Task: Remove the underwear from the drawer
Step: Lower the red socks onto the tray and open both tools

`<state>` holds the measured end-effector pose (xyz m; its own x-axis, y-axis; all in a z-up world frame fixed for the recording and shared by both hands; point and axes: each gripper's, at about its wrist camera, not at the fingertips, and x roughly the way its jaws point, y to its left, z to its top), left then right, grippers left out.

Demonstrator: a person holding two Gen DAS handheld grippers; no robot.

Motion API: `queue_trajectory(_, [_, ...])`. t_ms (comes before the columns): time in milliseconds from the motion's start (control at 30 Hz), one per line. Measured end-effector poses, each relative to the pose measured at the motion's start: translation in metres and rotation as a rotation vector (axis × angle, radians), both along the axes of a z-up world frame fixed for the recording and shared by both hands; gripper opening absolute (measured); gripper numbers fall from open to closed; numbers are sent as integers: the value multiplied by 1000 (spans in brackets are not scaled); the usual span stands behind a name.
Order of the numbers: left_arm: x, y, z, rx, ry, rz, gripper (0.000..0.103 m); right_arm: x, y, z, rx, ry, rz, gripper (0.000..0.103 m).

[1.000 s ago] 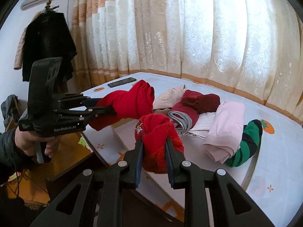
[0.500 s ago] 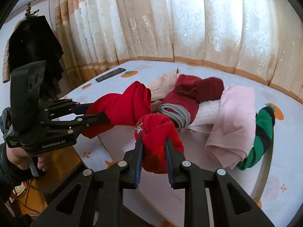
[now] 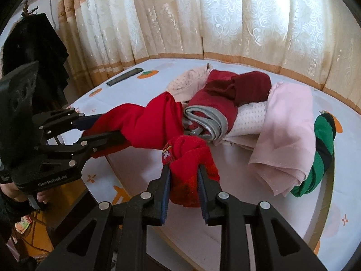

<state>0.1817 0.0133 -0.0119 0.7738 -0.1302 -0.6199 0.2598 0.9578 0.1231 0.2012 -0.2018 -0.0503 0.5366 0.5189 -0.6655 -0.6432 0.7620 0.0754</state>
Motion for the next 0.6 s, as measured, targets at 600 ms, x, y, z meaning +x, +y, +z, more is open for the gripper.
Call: queue_trajectory(600, [-8,-22,0,54,-27,-53,71,-2,-9,-5,-8,10,-25,36])
